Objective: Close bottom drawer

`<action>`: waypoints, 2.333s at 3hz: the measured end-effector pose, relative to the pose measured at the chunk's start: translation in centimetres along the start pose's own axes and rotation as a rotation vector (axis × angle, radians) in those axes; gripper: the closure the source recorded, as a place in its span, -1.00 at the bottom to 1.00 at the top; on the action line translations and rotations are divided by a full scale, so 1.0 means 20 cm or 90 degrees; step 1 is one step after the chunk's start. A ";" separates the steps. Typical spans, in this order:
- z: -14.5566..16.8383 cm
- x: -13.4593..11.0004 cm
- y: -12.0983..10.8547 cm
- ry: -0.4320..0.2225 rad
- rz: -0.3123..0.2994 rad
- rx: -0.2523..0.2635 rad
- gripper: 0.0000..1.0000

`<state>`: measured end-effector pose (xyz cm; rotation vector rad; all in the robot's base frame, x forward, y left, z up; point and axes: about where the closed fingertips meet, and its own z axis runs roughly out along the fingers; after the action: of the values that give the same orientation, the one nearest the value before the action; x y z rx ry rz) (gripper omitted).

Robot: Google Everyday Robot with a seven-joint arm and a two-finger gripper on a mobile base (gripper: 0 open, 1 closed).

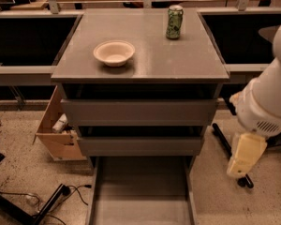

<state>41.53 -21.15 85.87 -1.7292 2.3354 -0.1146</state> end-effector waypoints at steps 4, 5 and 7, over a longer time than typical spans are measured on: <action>0.93 0.26 0.18 0.105 -0.074 -0.105 -1.00; 1.13 0.29 0.24 0.091 -0.048 -0.134 -1.00; 1.86 0.53 0.52 0.036 -0.029 -0.157 -0.51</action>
Offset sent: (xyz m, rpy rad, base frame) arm -0.0024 -0.0352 -0.2341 -0.2174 0.2163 0.1277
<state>37.47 -25.39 46.26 -1.9138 2.4387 0.1245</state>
